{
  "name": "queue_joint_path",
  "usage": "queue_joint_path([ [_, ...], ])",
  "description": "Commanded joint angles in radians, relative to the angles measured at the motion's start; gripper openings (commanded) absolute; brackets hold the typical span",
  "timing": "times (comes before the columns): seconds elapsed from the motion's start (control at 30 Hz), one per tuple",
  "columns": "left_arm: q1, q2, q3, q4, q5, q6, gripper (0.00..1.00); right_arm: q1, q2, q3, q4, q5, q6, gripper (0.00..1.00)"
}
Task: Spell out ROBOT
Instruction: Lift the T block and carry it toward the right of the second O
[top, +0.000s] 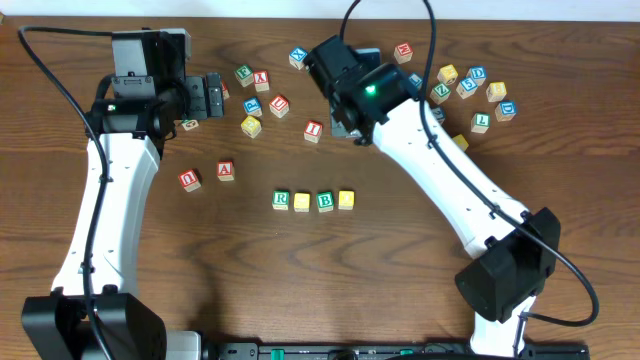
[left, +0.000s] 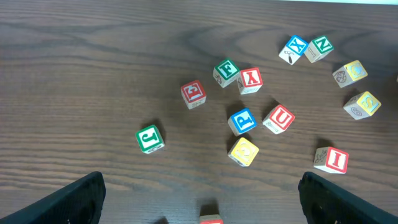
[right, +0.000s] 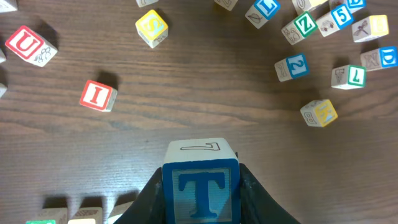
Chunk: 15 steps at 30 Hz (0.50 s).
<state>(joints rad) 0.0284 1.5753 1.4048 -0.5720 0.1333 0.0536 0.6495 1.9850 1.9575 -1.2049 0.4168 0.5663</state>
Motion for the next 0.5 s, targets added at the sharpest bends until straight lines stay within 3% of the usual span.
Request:
queue_joint_path([
  [0.0,0.001,-0.016,0.013,0.0,0.013,0.006,0.98,0.017,-0.01,-0.002,-0.005,0.06,0.042,0.18],
  [0.27,0.001,-0.016,0.013,0.0,0.013,0.006,0.98,0.014,-0.01,-0.085,0.021,0.058,0.065,0.18],
  [0.47,0.001,-0.016,0.013,0.0,0.013,0.006,0.98,-0.005,-0.01,-0.155,0.116,-0.052,-0.008,0.16],
])
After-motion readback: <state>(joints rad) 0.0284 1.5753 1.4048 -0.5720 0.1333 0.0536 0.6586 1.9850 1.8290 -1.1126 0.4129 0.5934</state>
